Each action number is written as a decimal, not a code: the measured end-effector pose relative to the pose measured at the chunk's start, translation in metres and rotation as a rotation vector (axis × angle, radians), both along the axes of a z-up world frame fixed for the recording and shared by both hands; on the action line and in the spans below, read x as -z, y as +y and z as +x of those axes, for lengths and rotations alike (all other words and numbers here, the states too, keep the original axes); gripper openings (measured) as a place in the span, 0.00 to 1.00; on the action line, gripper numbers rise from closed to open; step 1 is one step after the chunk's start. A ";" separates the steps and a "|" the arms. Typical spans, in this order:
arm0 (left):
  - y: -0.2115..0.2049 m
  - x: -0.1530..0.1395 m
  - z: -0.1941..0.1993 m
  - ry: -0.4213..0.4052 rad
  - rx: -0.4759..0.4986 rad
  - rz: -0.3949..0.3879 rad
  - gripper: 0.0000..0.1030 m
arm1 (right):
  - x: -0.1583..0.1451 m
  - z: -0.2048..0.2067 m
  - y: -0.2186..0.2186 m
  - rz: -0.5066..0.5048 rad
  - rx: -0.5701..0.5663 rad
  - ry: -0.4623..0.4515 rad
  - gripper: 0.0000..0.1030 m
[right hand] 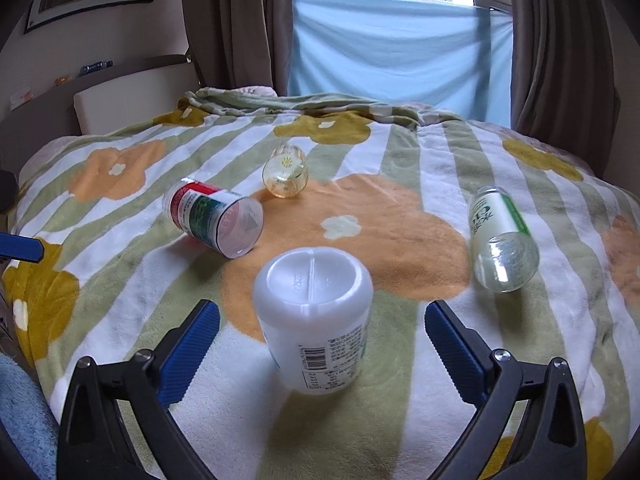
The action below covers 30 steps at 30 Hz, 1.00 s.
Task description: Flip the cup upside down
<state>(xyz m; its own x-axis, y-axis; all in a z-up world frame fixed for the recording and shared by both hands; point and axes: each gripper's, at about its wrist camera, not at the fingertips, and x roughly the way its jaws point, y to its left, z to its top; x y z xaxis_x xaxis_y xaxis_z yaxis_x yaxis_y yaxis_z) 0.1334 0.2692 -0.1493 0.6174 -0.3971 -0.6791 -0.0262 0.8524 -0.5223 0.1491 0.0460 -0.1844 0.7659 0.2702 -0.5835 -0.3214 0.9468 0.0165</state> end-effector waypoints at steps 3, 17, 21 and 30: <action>-0.008 -0.026 -0.014 -0.104 -0.012 0.072 1.00 | -0.031 -0.017 -0.009 -0.001 0.025 -0.044 0.99; -0.071 -0.135 -0.095 -0.595 -0.074 0.413 1.00 | -0.186 -0.121 -0.044 0.036 0.208 -0.249 0.99; -0.080 -0.128 -0.117 -0.622 -0.089 0.422 1.00 | -0.194 -0.144 -0.049 0.020 0.273 -0.302 0.99; -0.070 -0.120 -0.132 -0.614 -0.121 0.406 1.00 | -0.194 -0.160 -0.051 0.021 0.290 -0.327 0.99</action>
